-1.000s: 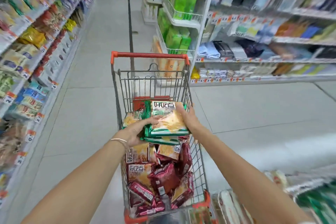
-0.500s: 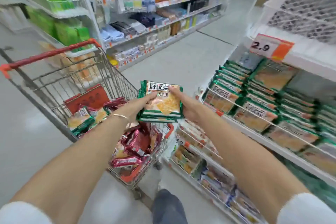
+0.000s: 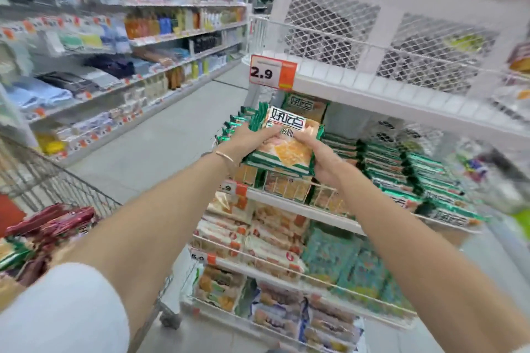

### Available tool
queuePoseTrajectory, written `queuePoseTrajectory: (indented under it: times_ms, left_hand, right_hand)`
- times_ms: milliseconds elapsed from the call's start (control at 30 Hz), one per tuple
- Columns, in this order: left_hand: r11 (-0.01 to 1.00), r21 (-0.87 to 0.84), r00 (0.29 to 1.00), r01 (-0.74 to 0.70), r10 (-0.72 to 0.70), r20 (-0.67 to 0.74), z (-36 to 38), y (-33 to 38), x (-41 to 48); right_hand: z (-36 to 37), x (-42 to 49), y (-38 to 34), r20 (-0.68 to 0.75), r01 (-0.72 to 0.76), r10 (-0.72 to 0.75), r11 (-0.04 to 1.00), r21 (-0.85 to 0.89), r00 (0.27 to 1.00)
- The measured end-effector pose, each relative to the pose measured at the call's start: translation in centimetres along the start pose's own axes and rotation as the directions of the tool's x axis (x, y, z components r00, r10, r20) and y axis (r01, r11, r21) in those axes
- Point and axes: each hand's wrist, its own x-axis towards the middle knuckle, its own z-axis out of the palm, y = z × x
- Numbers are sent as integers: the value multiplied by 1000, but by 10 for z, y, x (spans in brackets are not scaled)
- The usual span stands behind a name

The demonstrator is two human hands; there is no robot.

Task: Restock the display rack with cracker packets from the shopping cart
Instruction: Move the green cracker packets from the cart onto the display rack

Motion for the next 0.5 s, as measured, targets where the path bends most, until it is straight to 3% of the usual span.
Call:
queuePoseTrajectory:
  times_ms: [133,233,367,500]
  left_hand:
    - [988,84,989,-129,122,82,36,14,51]
    - [985,89,986,-150,143,84,51,11,96]
    - [991,49,990,-122,118,82,62,-15,155]
    - [970,167,978,-178,155,141,68,-34,175]
  right_hand:
    - [-40,52,1,-188,143,-146,989,-33,971]
    - [-49,74,-4,-251,219,-256,962,-166,934]
    - [-58,115,15,-238,305,-375,909,-285,896]
    - [-66,133,26,-162,401,-446,881,-251,880]
